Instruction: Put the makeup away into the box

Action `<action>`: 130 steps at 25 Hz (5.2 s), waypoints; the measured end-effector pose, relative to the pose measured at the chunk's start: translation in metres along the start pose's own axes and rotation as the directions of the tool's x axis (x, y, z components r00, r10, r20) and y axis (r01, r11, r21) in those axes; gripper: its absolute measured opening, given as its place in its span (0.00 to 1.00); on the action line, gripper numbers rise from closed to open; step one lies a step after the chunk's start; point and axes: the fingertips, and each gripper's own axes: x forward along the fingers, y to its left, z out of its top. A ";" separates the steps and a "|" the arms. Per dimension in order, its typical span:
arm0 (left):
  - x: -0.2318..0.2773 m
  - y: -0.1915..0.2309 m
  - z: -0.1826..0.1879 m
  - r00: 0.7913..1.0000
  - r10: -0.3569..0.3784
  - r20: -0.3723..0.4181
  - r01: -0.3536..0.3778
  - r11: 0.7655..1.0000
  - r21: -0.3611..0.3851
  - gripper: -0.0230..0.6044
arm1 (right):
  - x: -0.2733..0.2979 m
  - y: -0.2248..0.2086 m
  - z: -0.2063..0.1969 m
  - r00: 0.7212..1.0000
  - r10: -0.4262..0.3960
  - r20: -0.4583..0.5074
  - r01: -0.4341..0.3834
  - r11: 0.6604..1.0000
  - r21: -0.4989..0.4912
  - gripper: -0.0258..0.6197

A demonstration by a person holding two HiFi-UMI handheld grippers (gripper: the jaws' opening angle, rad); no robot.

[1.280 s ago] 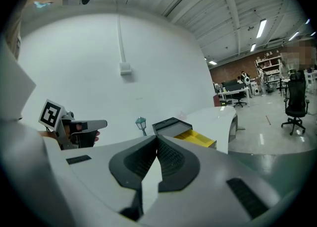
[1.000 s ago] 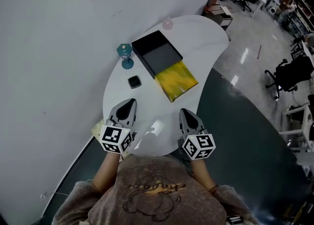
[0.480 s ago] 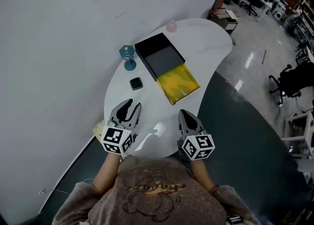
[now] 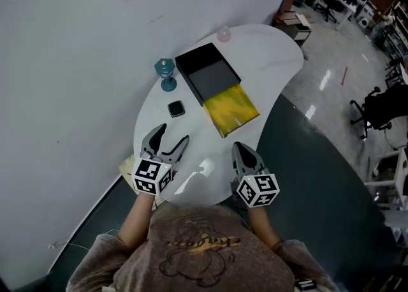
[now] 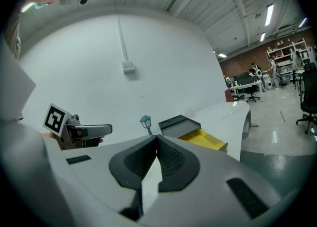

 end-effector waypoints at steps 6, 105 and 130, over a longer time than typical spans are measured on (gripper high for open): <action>0.007 0.011 -0.007 0.999 0.032 -0.025 -0.032 0.999 -0.017 0.63 | 0.003 -0.005 -0.003 1.000 0.009 -0.020 -0.010 1.000 -0.005 0.04; 0.148 0.119 -0.138 0.909 -0.017 -0.416 0.054 0.995 0.078 0.61 | -0.037 -0.013 -0.038 0.987 -0.133 -0.089 0.135 0.991 0.014 0.04; 0.154 -0.012 -0.057 0.917 -0.241 -0.316 0.300 0.942 0.151 0.61 | -0.088 -0.022 -0.027 0.976 -0.214 0.039 0.212 0.976 0.049 0.04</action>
